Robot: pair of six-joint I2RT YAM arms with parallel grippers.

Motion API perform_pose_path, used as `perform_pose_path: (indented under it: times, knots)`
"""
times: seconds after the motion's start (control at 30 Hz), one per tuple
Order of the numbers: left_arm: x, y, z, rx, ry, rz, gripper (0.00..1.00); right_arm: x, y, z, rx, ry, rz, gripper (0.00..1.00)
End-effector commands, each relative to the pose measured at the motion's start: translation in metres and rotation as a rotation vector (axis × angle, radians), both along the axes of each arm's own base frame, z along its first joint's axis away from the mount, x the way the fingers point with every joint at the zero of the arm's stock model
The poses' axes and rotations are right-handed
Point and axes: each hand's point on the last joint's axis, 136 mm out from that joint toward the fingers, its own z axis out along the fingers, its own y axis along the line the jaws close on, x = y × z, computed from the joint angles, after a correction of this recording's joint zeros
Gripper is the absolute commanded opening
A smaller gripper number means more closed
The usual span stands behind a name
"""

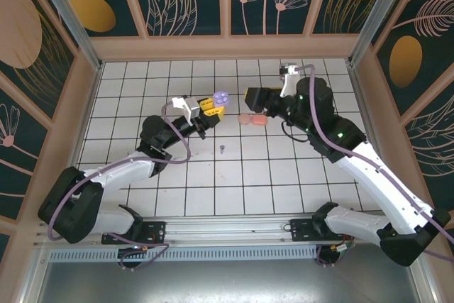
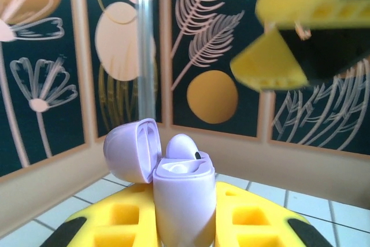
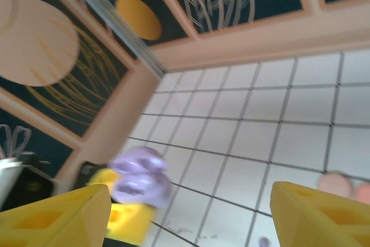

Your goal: Insert wireless bluetooth earbuds into charging case

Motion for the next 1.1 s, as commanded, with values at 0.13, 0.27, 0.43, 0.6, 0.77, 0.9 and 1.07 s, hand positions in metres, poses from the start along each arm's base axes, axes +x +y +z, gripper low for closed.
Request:
perform_pose_path:
  times: [0.13,0.27,0.43,0.6,0.77,0.9,1.07]
  knots:
    - [0.007,0.042,0.027,-0.085,-0.105,0.252,0.0,0.019,-0.01,-0.126,-0.154,0.29,-0.096,0.7]
    - [0.009,0.057,0.028,-0.106,-0.108,0.33,0.0,0.021,0.006,-0.192,-0.233,0.442,-0.061,0.65]
    - [0.007,0.069,0.024,-0.121,-0.106,0.38,0.0,0.022,0.036,-0.24,-0.355,0.544,-0.037,0.6]
    - [0.005,0.086,0.022,-0.153,-0.105,0.438,0.0,0.024,0.061,-0.277,-0.462,0.633,-0.041,0.54]
    - [0.004,0.104,0.022,-0.188,-0.101,0.482,0.0,0.025,0.076,-0.3,-0.537,0.673,-0.064,0.51]
    - [0.003,0.116,0.023,-0.206,-0.098,0.508,0.0,0.026,0.085,-0.308,-0.563,0.689,-0.078,0.5]
    - [0.0,0.123,0.023,-0.217,-0.105,0.519,0.0,0.024,0.094,-0.32,-0.602,0.708,-0.08,0.49]
